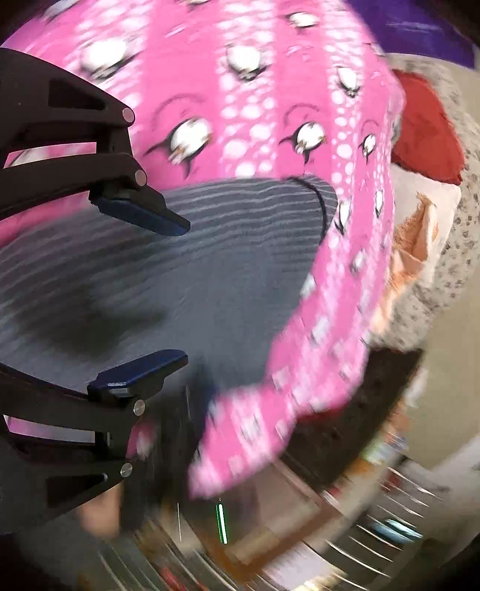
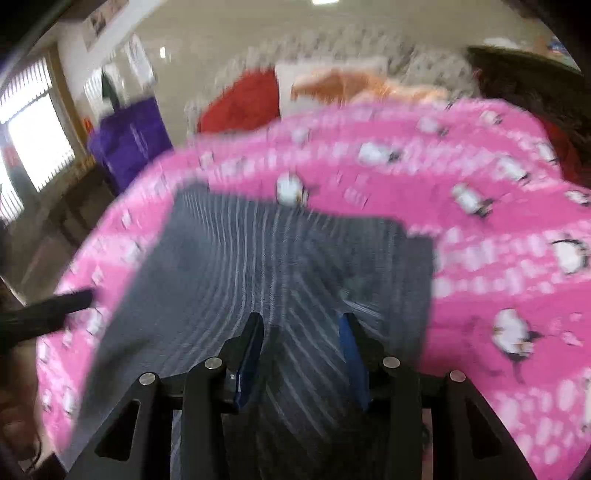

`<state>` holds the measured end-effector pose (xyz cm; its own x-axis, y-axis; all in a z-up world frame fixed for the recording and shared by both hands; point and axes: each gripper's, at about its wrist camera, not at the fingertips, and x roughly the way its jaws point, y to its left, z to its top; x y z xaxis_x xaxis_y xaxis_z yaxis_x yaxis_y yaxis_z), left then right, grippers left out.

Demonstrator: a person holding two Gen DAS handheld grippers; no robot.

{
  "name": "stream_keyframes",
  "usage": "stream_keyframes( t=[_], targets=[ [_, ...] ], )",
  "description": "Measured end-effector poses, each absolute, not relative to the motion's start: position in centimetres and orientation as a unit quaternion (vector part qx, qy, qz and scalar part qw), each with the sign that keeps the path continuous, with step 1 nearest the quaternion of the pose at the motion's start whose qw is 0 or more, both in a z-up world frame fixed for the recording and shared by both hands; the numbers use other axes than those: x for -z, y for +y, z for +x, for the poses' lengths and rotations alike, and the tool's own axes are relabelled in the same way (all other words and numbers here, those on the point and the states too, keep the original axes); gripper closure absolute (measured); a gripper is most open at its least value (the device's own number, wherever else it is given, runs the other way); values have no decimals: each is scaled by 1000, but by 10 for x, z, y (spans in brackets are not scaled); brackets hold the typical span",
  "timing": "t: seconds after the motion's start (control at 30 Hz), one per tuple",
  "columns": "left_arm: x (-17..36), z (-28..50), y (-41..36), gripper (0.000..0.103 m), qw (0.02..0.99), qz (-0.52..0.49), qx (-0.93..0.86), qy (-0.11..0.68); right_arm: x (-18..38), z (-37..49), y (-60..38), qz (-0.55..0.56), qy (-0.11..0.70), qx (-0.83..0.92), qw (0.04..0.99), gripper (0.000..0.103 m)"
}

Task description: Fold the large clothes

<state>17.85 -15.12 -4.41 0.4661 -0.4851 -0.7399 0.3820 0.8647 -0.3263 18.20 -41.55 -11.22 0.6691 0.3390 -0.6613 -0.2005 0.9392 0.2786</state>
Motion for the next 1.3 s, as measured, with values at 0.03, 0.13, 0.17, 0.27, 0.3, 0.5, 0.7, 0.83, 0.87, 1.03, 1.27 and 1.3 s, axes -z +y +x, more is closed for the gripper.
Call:
stream_keyframes(
  t=[0.03, 0.13, 0.17, 0.27, 0.3, 0.5, 0.7, 0.83, 0.87, 1.03, 1.27, 1.3],
  targets=[
    [59, 183, -157, 40, 845, -39, 250, 470, 100, 170, -424, 94, 357, -149, 918, 62],
    [86, 175, -172, 40, 853, 19, 237, 464, 86, 144, -425, 67, 338, -184, 921, 62],
    [86, 173, -172, 40, 855, 20, 234, 461, 93, 141, -419, 53, 355, -208, 910, 62],
    [85, 177, -170, 40, 851, 9, 235, 469, 142, 147, -407, -5, 434, -210, 876, 59],
    [80, 173, -170, 41, 851, 9, 235, 470, 142, 147, -417, 39, 422, -214, 880, 59],
    [54, 166, -121, 23, 858, -83, 254, 439, 108, 122, -466, 145, 368, -167, 903, 23],
    [99, 167, -103, 18, 834, -141, 252, 470, 159, 140, -462, 261, 438, -247, 824, 20],
    [99, 157, -122, 5, 833, -97, 285, 464, 177, 158, -469, 300, 431, -270, 807, 22],
    [100, 158, -126, 4, 834, -89, 287, 463, 174, 165, -469, 297, 425, -276, 809, 37],
    [98, 160, -135, 12, 843, -74, 281, 452, 167, 187, -439, 170, 408, -274, 854, 58],
    [83, 148, -142, 72, 883, -69, 245, 393, 162, 176, -425, 157, 399, -255, 866, 65],
    [79, 148, -139, 73, 887, -70, 245, 386, 161, 175, -424, 169, 401, -254, 864, 65]
  ],
)
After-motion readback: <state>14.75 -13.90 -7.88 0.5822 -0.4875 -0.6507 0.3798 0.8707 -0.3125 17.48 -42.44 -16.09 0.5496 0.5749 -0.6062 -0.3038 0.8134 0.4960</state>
